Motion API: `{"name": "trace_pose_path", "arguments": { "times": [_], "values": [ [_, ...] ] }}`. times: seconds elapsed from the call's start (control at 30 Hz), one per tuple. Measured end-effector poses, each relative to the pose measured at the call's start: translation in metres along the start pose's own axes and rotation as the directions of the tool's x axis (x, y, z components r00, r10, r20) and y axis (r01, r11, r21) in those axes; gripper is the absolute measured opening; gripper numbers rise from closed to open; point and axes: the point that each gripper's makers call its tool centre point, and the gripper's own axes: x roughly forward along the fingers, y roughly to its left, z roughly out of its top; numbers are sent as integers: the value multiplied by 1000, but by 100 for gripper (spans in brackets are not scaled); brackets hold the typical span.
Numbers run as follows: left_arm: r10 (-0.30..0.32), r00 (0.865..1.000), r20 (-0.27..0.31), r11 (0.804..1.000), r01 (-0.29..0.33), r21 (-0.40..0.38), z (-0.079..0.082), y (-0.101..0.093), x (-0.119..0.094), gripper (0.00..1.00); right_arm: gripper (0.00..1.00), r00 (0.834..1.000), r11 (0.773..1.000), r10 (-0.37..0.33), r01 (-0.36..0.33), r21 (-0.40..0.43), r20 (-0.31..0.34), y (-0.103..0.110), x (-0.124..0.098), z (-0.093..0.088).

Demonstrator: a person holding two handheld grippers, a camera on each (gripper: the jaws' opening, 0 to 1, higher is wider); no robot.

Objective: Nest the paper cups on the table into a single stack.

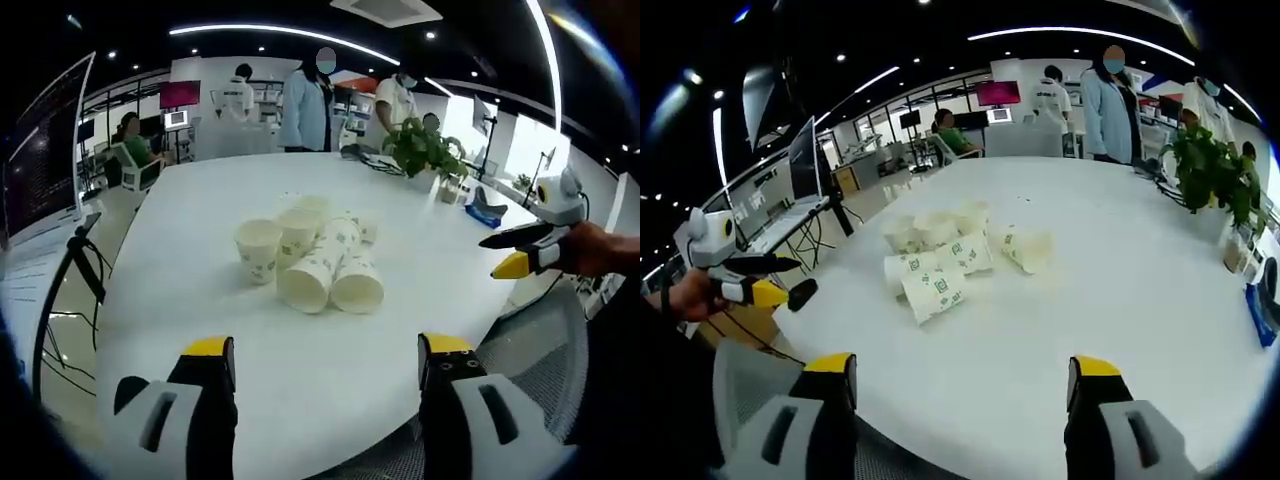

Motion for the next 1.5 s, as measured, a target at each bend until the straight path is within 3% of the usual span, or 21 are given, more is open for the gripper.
{"name": "trace_pose_path", "arguments": {
  "times": [0.33, 1.5],
  "values": [
    [2, 1000, 5, 1000, -2, 2, 4, 3, 1, 73, 87, 1000, 1000, -5, 5, 3, 1, 0, -1, 1],
    [-65, 998, -11, 998, 65, 24, 5, -19, 14, 70, 87, 1000, 1000, -12, 12, 14, -1, 0, -3, 0]
  ]
}}
